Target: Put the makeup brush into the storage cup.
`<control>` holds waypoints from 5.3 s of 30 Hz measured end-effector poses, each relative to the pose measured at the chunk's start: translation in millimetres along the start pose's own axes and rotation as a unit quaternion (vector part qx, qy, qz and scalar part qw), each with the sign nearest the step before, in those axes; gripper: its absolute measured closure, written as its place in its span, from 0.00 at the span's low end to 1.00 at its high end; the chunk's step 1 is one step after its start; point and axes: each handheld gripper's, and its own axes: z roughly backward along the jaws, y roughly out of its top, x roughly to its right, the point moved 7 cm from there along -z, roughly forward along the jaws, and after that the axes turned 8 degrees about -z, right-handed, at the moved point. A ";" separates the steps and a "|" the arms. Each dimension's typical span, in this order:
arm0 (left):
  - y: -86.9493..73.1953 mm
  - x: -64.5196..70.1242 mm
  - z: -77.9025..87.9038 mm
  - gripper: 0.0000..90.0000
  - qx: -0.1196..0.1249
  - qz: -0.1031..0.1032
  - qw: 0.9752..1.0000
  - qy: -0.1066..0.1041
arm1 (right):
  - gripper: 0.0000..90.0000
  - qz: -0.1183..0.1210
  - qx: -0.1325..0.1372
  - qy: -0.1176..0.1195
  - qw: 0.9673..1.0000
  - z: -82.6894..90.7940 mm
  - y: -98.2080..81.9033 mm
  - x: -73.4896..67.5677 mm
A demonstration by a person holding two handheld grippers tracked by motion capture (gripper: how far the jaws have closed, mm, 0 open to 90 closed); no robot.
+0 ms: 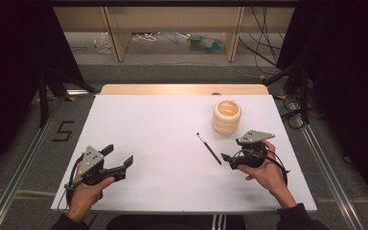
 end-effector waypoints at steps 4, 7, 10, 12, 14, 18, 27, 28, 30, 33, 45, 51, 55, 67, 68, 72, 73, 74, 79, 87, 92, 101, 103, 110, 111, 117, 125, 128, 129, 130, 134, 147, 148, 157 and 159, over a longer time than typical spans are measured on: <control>0.4 0.3 0.1 0.19 0.001 0.000 1.000 -0.001 | 0.23 0.006 -0.030 -0.001 1.000 -11.2 8.1 0.6; 0.6 0.4 -0.1 0.19 0.001 0.001 1.000 -0.001 | 0.21 -0.005 -0.056 -0.007 0.998 -20.5 15.0 0.5; 0.5 0.0 -0.1 0.19 0.002 0.002 1.000 -0.001 | 0.22 0.005 -0.075 -0.003 0.997 -30.1 21.8 -1.0; 0.6 0.2 -0.1 0.19 0.002 0.002 1.000 -0.001 | 0.23 0.005 -0.089 -0.001 0.996 -34.9 26.2 -1.7; 0.1 0.3 0.5 0.19 0.000 0.001 1.000 -0.001 | 0.23 0.008 -0.101 0.002 0.995 -39.7 29.8 -1.4; 0.3 0.0 0.3 0.19 0.001 0.001 1.000 -0.001 | 0.23 0.008 -0.127 0.000 0.992 -48.5 33.0 -2.1; 0.6 0.8 0.0 0.19 0.002 0.000 1.000 -0.003 | 0.23 0.023 -0.146 0.010 0.989 -64.0 41.8 -4.7; 0.4 0.8 0.1 0.19 0.001 -0.001 1.000 -0.003 | 0.24 0.023 -0.149 0.008 0.989 -66.0 43.2 -3.8; 0.4 0.7 0.1 0.19 0.001 0.001 1.000 -0.003 | 0.25 0.025 -0.153 0.008 0.988 -70.0 45.9 -2.2; 0.0 0.8 -0.6 0.19 -0.001 0.000 1.000 -0.003 | 0.25 0.016 -0.164 0.011 0.986 -76.4 47.9 -1.1; 0.5 0.3 -0.4 0.19 0.002 0.003 1.000 -0.002 | 0.34 0.035 -0.216 0.005 0.976 -99.4 45.9 -3.6; 0.7 0.7 -0.8 0.19 0.002 0.003 1.000 -0.003 | 0.40 0.028 -0.242 0.003 0.970 -103.5 45.1 -2.3; 0.6 0.8 -0.8 0.19 0.001 0.003 1.000 -0.004 | 0.43 0.020 -0.253 0.011 0.967 -105.0 45.4 -3.0; 0.9 1.6 -1.0 0.20 0.001 0.000 1.000 -0.006 | 0.53 0.016 -0.281 0.018 0.960 -109.3 38.8 0.2; 0.9 1.8 -0.9 0.20 0.002 0.001 1.000 -0.007 | 0.55 0.016 -0.282 0.022 0.959 -109.5 38.6 -0.4; 1.0 2.0 -1.1 0.20 0.002 0.000 1.000 -0.008 | 0.59 0.021 -0.288 0.025 0.957 -111.2 37.1 -1.5; 1.1 2.0 -0.9 0.20 0.002 0.001 1.000 -0.008 | 0.59 0.021 -0.290 0.026 0.956 -111.5 36.7 -1.7; 1.3 2.0 -0.8 0.20 0.003 0.001 1.000 -0.008 | 0.60 0.018 -0.293 0.027 0.956 -111.7 36.2 -2.7; 1.1 2.1 -0.9 0.20 0.002 0.000 1.000 -0.008 | 0.65 0.021 -0.298 0.030 0.954 -112.7 35.7 -1.8; 1.0 2.9 -0.9 0.20 0.000 -0.005 1.000 -0.009 | 0.68 0.020 -0.303 0.030 0.952 -115.5 34.9 0.7; 1.3 3.4 -0.9 0.20 0.000 -0.003 1.000 -0.011 | 0.71 0.015 -0.303 0.029 0.952 -117.4 35.4 1.3; 1.4 3.2 -1.5 0.21 0.001 0.000 1.000 -0.012 | 0.76 0.021 -0.317 0.032 0.948 -121.2 33.7 -1.5; 1.3 3.3 -1.4 0.21 0.000 0.002 1.000 -0.012 | 0.78 0.025 -0.321 0.030 0.946 -121.6 34.0 -1.2; 1.7 3.3 -1.4 0.21 0.002 0.003 1.000 -0.012 | 0.82 0.035 -0.333 0.012 0.942 -122.5 34.6 -3.2; 1.6 3.4 -1.1 0.21 0.002 0.003 1.000 -0.013 | 0.82 0.036 -0.332 0.010 0.943 -122.9 34.6 -3.2; 1.8 3.4 -0.9 0.21 0.002 0.001 1.000 -0.012 | 0.84 0.038 -0.337 0.006 0.941 -122.9 34.9 -3.6; 2.6 3.8 -0.7 0.21 0.004 0.002 1.000 -0.013 | 0.88 0.058 -0.339 0.005 0.939 -123.5 35.1 -4.6; 2.3 3.7 -0.6 0.21 0.003 0.001 1.000 -0.013 | 0.89 0.065 -0.337 0.008 0.939 -124.0 35.2 -4.0; 2.6 3.7 -0.7 0.21 0.004 0.002 1.000 -0.013 | 0.89 0.071 -0.333 0.011 0.940 -124.7 35.2 -3.3; 2.8 4.0 -0.8 0.21 0.005 0.002 1.000 -0.013 | 0.90 0.060 -0.340 0.004 0.939 -123.7 35.2 -5.4; 2.5 4.1 -0.8 0.21 0.003 0.002 1.000 -0.013 | 0.91 0.065 -0.340 0.001 0.938 -124.3 35.4 -6.2; 3.1 4.3 -0.7 0.22 0.006 0.002 1.000 -0.014 | 0.93 0.082 -0.350 -0.006 0.933 -124.2 35.8 -9.3; 3.3 4.2 -0.8 0.22 0.006 0.002 1.000 -0.014 | 0.93 0.082 -0.349 -0.007 0.933 -124.1 35.7 -9.6; 3.4 4.2 -1.1 0.22 0.006 0.002 1.000 -0.015 | 0.93 0.079 -0.324 0.003 0.943 -116.1 46.3 -8.7; 3.5 4.4 -1.0 0.22 0.006 0.002 1.000 -0.015 | 0.93 0.081 -0.303 0.004 0.950 -111.9 52.5 -7.6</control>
